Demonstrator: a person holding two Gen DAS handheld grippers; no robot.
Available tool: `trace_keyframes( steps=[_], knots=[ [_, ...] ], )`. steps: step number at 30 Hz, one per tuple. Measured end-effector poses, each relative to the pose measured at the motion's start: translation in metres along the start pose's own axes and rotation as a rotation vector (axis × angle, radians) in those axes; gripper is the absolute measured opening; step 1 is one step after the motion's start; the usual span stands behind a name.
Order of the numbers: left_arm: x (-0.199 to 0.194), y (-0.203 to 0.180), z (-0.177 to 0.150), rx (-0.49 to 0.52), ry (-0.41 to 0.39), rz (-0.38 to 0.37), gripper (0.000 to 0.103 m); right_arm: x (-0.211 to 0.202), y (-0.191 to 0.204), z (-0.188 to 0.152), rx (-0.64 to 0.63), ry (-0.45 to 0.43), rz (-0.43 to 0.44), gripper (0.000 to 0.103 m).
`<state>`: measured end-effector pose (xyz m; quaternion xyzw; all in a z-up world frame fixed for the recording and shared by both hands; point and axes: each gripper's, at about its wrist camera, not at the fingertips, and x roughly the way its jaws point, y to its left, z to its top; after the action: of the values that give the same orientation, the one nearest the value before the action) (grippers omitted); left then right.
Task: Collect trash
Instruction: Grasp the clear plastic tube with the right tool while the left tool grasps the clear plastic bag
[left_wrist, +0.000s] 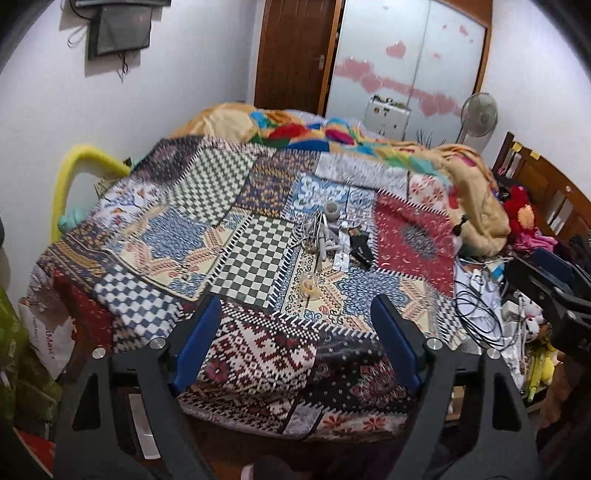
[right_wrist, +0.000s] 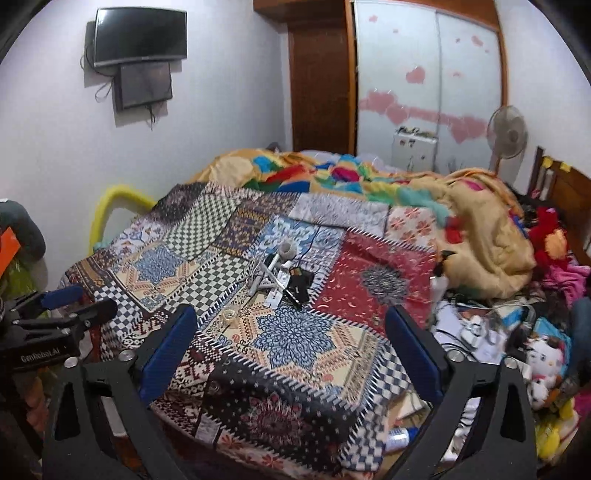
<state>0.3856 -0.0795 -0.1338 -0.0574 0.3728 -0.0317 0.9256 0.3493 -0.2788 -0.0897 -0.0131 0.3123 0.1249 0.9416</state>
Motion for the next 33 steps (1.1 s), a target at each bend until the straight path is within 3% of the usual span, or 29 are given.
trace_keyframes(
  steps=[7,9,13,21,29,33],
  knots=[
    [0.08,-0.009,0.011,0.014,0.09,-0.005,0.083,0.1,-0.009,0.008,-0.087,0.118,0.071,0.065],
    [0.104,-0.01,0.012,0.015,0.111,0.001,0.083,0.121,-0.013,0.008,-0.093,0.146,0.108,0.063],
    [0.142,-0.01,0.011,0.012,0.152,-0.01,0.083,0.17,-0.018,0.006,-0.108,0.213,0.149,0.047],
    [0.205,-0.007,0.0,-0.005,0.224,0.0,0.083,0.244,-0.027,0.003,-0.101,0.319,0.207,0.038],
    [0.231,-0.015,-0.006,0.026,0.255,-0.03,0.083,0.282,-0.027,0.002,-0.116,0.374,0.263,0.029],
    [0.237,-0.011,-0.008,-0.009,0.261,-0.047,0.071,0.289,-0.025,-0.002,-0.114,0.397,0.281,0.021]
  ],
)
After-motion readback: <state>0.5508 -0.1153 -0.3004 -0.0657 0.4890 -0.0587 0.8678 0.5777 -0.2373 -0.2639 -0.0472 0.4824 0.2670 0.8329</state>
